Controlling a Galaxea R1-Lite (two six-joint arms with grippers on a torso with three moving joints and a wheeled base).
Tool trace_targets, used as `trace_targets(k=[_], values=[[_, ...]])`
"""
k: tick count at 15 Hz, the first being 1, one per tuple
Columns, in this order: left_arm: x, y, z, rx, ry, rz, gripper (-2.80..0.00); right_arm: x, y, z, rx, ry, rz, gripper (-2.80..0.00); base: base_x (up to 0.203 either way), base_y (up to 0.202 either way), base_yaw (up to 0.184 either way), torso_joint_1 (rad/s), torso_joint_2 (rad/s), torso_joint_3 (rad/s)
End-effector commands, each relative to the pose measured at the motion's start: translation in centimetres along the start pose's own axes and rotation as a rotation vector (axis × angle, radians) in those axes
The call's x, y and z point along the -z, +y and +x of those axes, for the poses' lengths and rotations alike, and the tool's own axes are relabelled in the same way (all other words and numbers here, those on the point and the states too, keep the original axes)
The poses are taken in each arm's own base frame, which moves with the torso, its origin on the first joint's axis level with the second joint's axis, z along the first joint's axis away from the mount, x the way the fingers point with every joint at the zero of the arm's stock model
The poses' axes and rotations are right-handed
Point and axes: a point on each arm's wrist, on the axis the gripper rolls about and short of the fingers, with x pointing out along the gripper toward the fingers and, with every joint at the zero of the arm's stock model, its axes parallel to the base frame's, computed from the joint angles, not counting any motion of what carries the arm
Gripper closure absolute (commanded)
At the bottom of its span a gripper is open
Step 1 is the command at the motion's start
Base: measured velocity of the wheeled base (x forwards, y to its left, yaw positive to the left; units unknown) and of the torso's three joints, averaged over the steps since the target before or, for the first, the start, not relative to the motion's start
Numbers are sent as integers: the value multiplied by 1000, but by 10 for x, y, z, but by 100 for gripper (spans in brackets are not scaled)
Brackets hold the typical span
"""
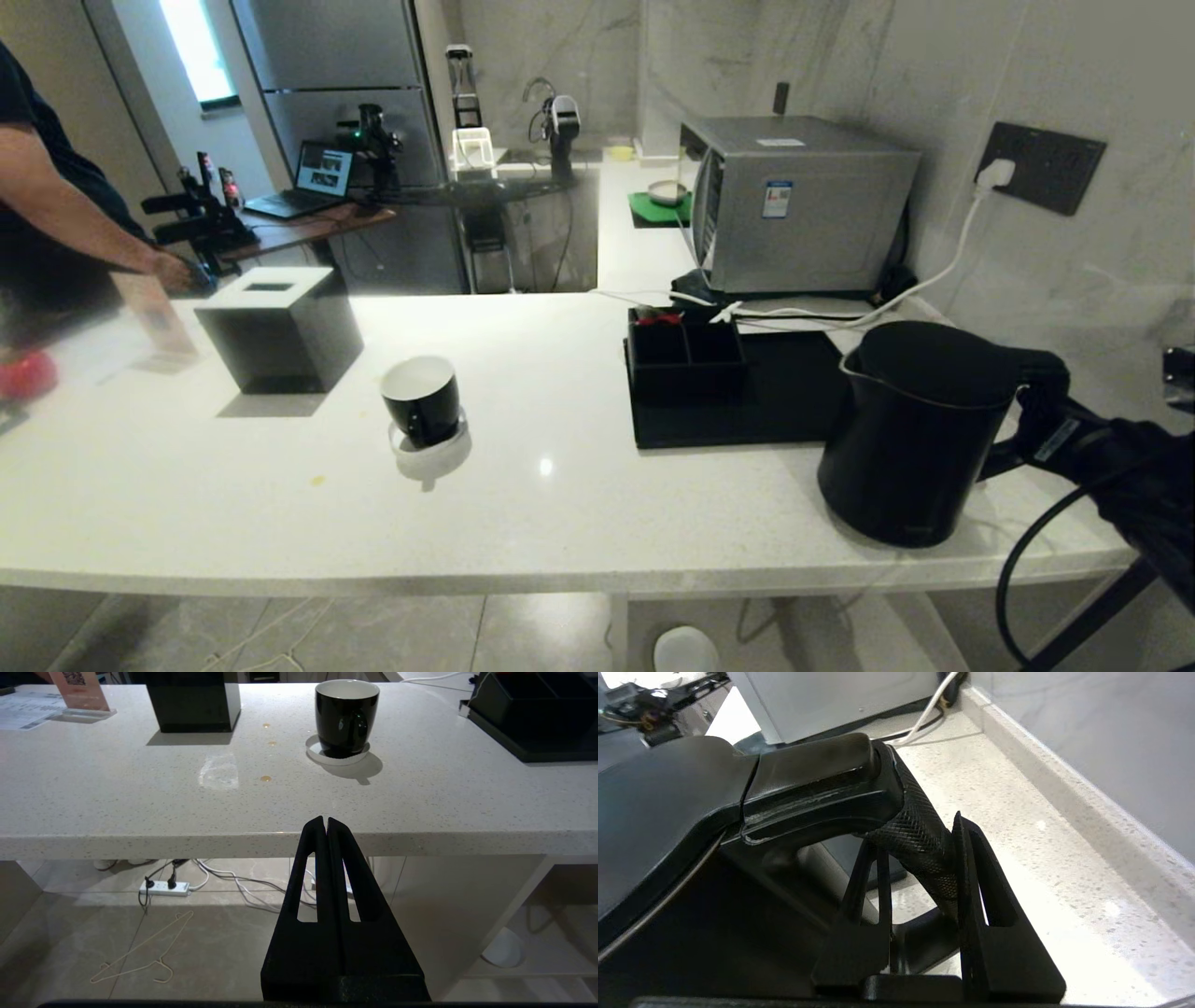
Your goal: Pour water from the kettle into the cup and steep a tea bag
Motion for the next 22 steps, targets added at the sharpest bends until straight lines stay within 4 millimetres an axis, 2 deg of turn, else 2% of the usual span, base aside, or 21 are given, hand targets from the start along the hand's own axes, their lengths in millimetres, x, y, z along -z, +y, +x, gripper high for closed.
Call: trace_targets(k=[1,16,22], values=[[0,0,0,1,0,-1,0,0,0,1,-1,-4,3,0,0,0,0,0,0,0],[0,0,0,0,0,-2,0,0,1,2,-2,-4,45,0,0,0,0,0,0,0],[0,0,0,0,0,-4,0,1,1,3,-2,-2,46,0,1,180,1,2,2,2]])
